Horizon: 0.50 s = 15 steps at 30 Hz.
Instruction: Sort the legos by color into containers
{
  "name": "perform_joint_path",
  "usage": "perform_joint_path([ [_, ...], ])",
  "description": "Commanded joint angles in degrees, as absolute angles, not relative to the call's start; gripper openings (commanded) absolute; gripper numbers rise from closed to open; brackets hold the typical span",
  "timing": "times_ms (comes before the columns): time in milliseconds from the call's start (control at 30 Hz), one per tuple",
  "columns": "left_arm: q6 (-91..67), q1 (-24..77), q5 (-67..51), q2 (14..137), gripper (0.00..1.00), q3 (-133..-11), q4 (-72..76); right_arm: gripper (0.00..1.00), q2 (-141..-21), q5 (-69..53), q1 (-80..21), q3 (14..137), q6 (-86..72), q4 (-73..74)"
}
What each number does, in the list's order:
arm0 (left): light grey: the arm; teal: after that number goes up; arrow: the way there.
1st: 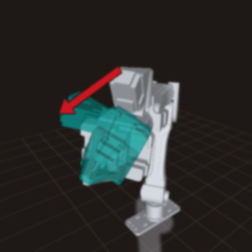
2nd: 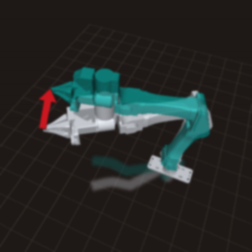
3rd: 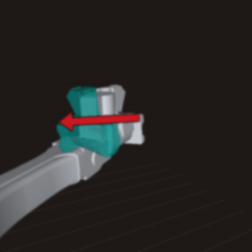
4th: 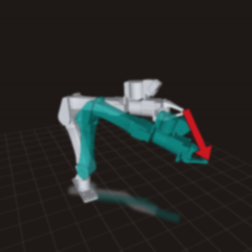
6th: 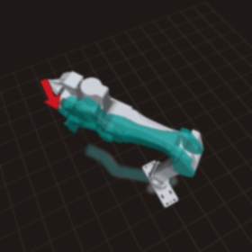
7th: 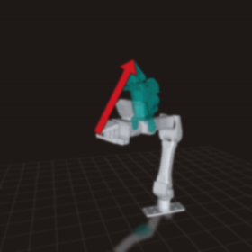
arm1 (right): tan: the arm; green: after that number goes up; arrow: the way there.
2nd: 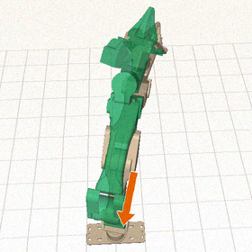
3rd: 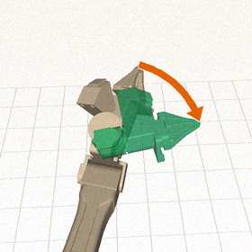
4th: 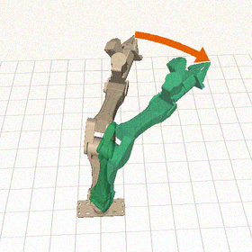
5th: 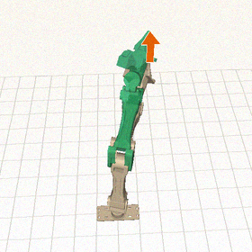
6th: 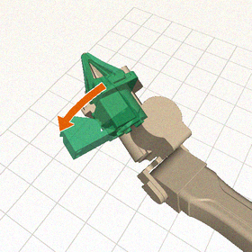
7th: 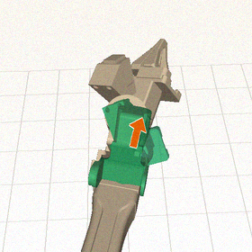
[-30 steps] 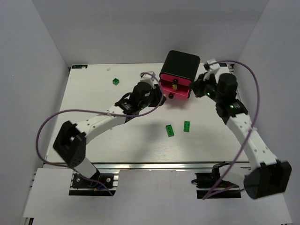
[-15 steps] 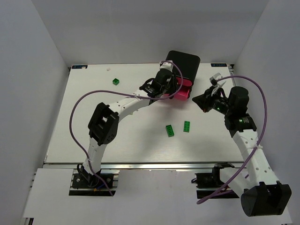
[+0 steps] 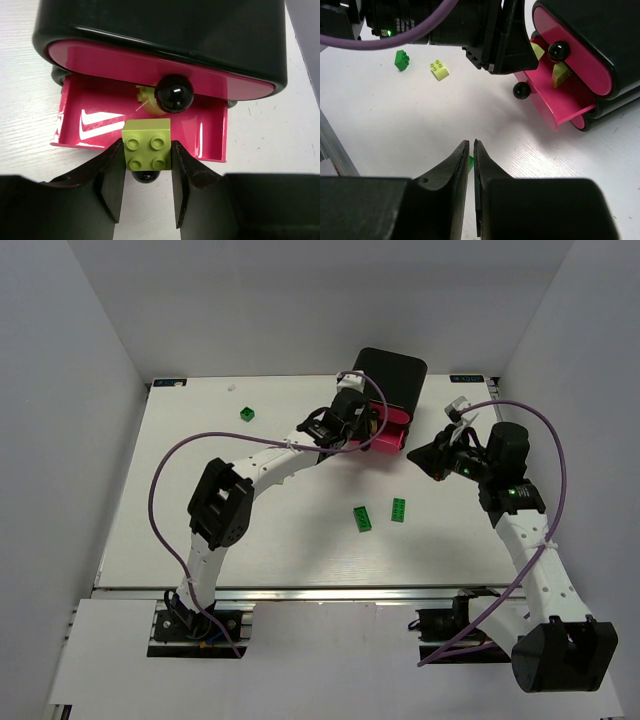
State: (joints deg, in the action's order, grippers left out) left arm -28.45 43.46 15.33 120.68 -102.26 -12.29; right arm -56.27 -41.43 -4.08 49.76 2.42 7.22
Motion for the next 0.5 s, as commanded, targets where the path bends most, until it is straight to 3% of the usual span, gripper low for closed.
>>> perform_joint_path([
  [0,-27.51,42.71,17.23,119.00,0.39,-102.92,-12.22,0.14,-57.48,-43.77,-3.78,49.31,3.78,7.29],
  [133,-27.42,42.19,17.93,119.97,0.41,-104.15,-13.09,0.16,-57.75,-44.38,-3.60,49.13,4.04,7.29],
  [233,-27.51,42.19,17.84,120.15,0.54,-104.15,-13.27,0.21,-57.83,-44.65,-3.52,48.87,4.48,7.21],
  [267,-27.51,42.19,17.84,120.32,0.65,-104.15,-13.36,0.23,-57.83,-45.00,-3.43,48.87,4.57,7.21],
  [300,-27.51,41.67,17.84,120.41,0.69,-104.15,-13.36,0.27,-57.92,-45.26,-3.43,48.87,4.74,7.21],
  [400,-27.42,41.66,17.23,120.50,0.78,-104.32,-13.27,0.31,-58.27,-46.40,-3.34,48.87,5.18,7.38],
  [467,-27.33,41.66,16.96,120.50,0.78,-104.68,-13.53,0.33,-58.36,-47.02,-3.25,48.78,5.45,7.47],
])
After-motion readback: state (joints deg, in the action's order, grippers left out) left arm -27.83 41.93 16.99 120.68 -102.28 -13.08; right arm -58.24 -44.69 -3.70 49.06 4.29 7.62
